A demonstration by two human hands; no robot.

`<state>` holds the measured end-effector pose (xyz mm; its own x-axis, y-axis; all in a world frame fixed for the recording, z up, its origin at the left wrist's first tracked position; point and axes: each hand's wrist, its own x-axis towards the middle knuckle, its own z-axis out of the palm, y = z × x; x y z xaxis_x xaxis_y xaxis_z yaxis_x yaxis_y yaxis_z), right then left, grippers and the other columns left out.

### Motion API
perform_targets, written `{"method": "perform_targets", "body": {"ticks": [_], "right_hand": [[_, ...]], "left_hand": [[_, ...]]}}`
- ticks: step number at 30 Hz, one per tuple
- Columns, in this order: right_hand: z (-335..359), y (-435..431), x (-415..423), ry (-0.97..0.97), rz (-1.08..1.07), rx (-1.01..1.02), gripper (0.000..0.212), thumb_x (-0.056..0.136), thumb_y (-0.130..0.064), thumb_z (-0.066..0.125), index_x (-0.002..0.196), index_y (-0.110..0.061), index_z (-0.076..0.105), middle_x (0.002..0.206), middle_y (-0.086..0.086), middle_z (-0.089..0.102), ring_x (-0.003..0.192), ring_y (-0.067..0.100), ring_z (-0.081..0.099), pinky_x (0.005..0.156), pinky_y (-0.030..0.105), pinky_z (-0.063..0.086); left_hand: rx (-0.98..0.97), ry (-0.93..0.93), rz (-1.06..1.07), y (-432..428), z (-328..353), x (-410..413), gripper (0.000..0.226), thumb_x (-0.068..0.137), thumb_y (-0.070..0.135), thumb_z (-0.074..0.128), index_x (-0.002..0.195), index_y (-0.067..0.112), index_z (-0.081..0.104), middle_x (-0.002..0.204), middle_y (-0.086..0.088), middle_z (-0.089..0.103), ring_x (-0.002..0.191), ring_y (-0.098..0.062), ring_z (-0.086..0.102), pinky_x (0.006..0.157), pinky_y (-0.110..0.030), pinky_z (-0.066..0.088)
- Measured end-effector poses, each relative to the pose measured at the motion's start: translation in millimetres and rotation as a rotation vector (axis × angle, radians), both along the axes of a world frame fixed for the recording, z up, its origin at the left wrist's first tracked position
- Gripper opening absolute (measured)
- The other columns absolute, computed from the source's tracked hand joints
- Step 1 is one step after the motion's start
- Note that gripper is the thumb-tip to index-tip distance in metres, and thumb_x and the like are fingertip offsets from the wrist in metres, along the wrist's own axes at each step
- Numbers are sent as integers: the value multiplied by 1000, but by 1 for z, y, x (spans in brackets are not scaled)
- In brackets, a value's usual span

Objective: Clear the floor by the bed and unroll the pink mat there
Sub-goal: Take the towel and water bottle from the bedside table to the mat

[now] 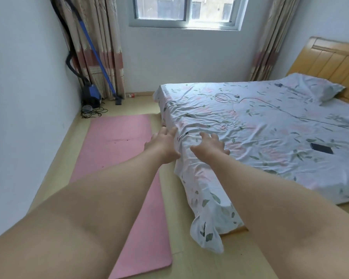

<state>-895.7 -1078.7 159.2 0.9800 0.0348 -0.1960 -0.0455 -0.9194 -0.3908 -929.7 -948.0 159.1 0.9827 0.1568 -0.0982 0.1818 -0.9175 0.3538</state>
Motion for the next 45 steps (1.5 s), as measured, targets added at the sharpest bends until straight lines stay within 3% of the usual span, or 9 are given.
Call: {"method": "perform_targets", "body": {"ticks": [10,19,24,31,36,45], "right_hand": [[23,-206,44,-54,-337,98,60,94,-49,41,148,-31,24,157,4,14,142,31,19,111,48,19],[55,-455,81,-109,-574,64,57,95,-49,39,147,-30,26,156,4,16,139,32,21,106,48,25],[62,-572,100,-142,-682,64,59,94,-49,40,148,-31,22,158,3,14,141,32,18,109,49,24],[55,-691,130,-163,-807,66,60,95,-56,32,148,-31,23,157,3,16,141,34,20,109,50,23],[54,-788,187,-199,-914,31,58,94,-57,33,145,-30,29,155,4,22,137,34,25,108,50,26],[54,-941,286,-183,-1059,57,58,95,-55,32,147,-30,24,153,4,24,135,34,27,108,48,28]], "left_hand": [[-17,-57,-344,-212,24,95,87,83,36,68,150,33,12,159,-3,11,143,-28,24,109,-45,38],[41,-162,-627,-467,55,159,71,90,32,57,148,31,16,154,-3,19,138,-29,29,99,-43,41],[43,-193,-734,-581,66,190,68,91,35,54,147,30,16,154,-3,19,139,-29,27,104,-46,38],[135,-241,-903,-707,63,247,65,94,43,48,148,32,15,155,-2,19,141,-29,25,107,-48,32],[79,-267,-996,-812,57,314,65,94,43,48,148,32,14,155,0,18,141,-29,26,107,-48,35],[45,-263,-1109,-980,55,433,62,95,42,46,147,31,16,154,-1,22,138,-28,30,103,-46,40]]}}
